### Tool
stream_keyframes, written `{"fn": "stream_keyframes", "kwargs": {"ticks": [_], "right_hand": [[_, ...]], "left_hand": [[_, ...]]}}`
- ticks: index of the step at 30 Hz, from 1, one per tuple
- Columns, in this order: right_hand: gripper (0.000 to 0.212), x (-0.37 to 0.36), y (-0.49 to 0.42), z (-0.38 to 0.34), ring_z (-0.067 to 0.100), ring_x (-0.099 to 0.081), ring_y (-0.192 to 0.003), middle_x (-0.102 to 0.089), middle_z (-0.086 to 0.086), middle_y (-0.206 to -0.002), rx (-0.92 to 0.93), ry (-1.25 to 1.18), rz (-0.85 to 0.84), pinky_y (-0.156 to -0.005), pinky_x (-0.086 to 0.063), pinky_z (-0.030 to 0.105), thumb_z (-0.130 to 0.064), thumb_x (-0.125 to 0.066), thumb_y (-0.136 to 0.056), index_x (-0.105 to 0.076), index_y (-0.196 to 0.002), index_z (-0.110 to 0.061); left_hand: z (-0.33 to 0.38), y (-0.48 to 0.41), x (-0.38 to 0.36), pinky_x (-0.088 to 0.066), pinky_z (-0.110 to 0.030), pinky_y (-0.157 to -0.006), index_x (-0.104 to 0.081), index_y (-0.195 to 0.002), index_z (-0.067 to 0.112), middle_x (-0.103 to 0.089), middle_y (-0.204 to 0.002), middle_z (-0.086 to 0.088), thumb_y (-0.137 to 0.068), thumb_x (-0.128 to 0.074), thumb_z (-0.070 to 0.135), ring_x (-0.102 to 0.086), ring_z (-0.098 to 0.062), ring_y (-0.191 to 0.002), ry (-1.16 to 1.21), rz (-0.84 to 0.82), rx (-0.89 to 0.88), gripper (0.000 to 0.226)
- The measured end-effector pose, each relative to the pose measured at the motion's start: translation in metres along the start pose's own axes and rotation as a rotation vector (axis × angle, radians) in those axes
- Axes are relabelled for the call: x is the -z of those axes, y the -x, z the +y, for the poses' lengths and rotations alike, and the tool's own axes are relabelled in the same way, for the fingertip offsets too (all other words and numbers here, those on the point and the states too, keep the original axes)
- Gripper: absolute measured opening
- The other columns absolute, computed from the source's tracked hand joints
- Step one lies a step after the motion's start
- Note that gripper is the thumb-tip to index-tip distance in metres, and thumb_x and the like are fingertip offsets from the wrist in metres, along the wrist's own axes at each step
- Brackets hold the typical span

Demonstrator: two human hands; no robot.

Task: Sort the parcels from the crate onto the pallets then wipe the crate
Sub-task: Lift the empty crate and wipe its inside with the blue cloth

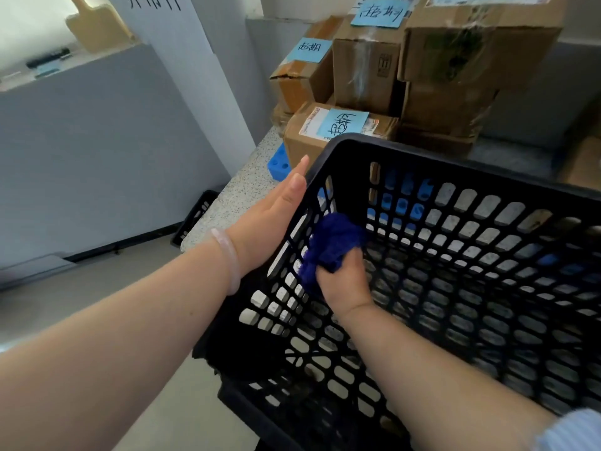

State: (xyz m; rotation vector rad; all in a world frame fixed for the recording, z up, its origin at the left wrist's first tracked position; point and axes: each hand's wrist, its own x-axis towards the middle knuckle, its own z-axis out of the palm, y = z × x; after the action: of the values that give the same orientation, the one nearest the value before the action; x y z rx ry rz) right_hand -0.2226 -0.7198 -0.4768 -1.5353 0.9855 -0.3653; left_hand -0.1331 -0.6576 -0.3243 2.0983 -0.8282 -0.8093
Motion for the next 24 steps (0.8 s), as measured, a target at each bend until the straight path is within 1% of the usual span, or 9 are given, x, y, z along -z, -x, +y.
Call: {"fn": "stream_keyframes", "kwargs": {"ticks": [1, 3, 5, 10, 14, 17, 19, 21, 24], "right_hand": [[0.041, 0.002, -0.003, -0.002, 0.027, -0.056, -0.111, -0.057, 0.015, -0.116, -0.041, 0.008, -0.028, -0.102, -0.042, 0.03, 0.003, -0.068, -0.076, -0.047, -0.104, -0.017], [0.042, 0.009, -0.004, -0.005, 0.025, -0.056, -0.113, -0.058, 0.01, -0.117, -0.129, -0.042, -0.076, -0.094, -0.04, 0.024, 0.004, -0.065, -0.081, -0.047, -0.115, -0.011], [0.046, 0.012, -0.003, -0.012, 0.027, -0.055, -0.117, -0.056, 0.01, -0.125, -0.192, -0.076, -0.067, -0.093, -0.038, 0.024, 0.0, -0.063, -0.084, -0.045, -0.124, -0.011], [0.044, 0.016, 0.016, -0.049, 0.032, -0.057, -0.107, -0.057, 0.012, -0.122, -0.111, -0.147, -0.04, -0.099, -0.048, 0.045, -0.025, -0.059, -0.061, -0.049, -0.103, -0.028], [0.053, 0.023, 0.035, -0.071, 0.026, -0.062, -0.104, -0.063, 0.009, -0.114, 0.045, -0.153, -0.075, -0.098, -0.05, 0.045, -0.043, -0.058, -0.048, -0.059, -0.1, -0.029], [0.041, 0.022, 0.057, -0.08, 0.026, -0.061, -0.106, -0.063, 0.011, -0.114, 0.116, -0.165, -0.088, -0.1, -0.049, 0.042, -0.036, -0.062, -0.053, -0.06, -0.094, -0.03], [0.038, 0.02, 0.074, -0.077, 0.018, -0.057, -0.108, -0.057, 0.008, -0.118, 0.173, -0.162, -0.118, -0.103, -0.045, 0.027, -0.024, -0.062, -0.058, -0.061, -0.096, -0.027], [0.05, 0.018, 0.082, -0.069, 0.004, -0.048, -0.11, -0.048, -0.001, -0.12, 0.249, -0.1, -0.172, -0.098, -0.033, 0.004, -0.02, -0.063, -0.062, -0.063, -0.111, -0.014], [0.052, 0.016, 0.073, -0.053, 0.008, -0.046, -0.112, -0.044, -0.002, -0.119, 0.291, -0.044, -0.178, -0.091, -0.028, -0.003, -0.007, -0.073, -0.071, -0.059, -0.121, -0.011]], "left_hand": [[-0.001, -0.001, 0.0, -0.008, 0.009, -0.094, -0.021, -0.151, 0.05, -0.028, -0.148, 0.026, -0.084, -0.009, 0.065, -0.022, 0.01, -0.133, -0.008, -0.002, 0.01, 0.07], [-0.002, 0.002, -0.001, -0.016, -0.019, -0.115, -0.024, -0.149, 0.054, -0.043, -0.151, 0.011, -0.076, -0.008, 0.073, -0.035, -0.011, -0.141, -0.045, -0.006, 0.052, 0.077], [0.0, 0.005, -0.001, -0.018, -0.033, -0.118, -0.024, -0.148, 0.057, -0.047, -0.149, 0.005, -0.07, -0.007, 0.078, -0.04, -0.022, -0.139, -0.086, 0.003, 0.081, 0.082], [0.008, 0.013, -0.004, -0.013, -0.017, -0.097, -0.027, -0.148, 0.055, -0.043, -0.151, 0.014, -0.094, -0.013, 0.067, -0.03, -0.007, -0.14, -0.072, 0.023, 0.112, 0.057], [0.012, 0.015, -0.003, -0.02, -0.001, -0.087, -0.032, -0.146, 0.054, -0.038, -0.13, 0.026, -0.099, -0.02, 0.063, -0.031, 0.004, -0.119, -0.014, 0.011, 0.119, 0.049], [0.011, 0.013, -0.001, -0.018, -0.02, -0.11, -0.036, -0.147, 0.049, -0.04, -0.144, 0.022, -0.079, -0.028, 0.087, -0.034, -0.002, -0.134, 0.085, -0.024, 0.144, 0.078], [0.006, 0.01, 0.0, -0.017, -0.03, -0.117, -0.035, -0.147, 0.05, -0.04, -0.149, 0.017, -0.065, -0.029, 0.097, -0.033, -0.008, -0.141, 0.151, -0.051, 0.138, 0.095], [0.003, 0.006, 0.0, -0.015, -0.032, -0.117, -0.031, -0.145, 0.058, -0.037, -0.152, 0.016, -0.07, -0.022, 0.094, -0.029, -0.01, -0.144, 0.152, -0.072, 0.133, 0.084], [0.002, 0.004, 0.002, -0.003, -0.044, -0.122, -0.033, -0.129, 0.075, -0.029, -0.158, 0.014, -0.062, -0.019, 0.094, -0.02, -0.012, -0.148, 0.124, -0.097, 0.118, 0.071]]}}
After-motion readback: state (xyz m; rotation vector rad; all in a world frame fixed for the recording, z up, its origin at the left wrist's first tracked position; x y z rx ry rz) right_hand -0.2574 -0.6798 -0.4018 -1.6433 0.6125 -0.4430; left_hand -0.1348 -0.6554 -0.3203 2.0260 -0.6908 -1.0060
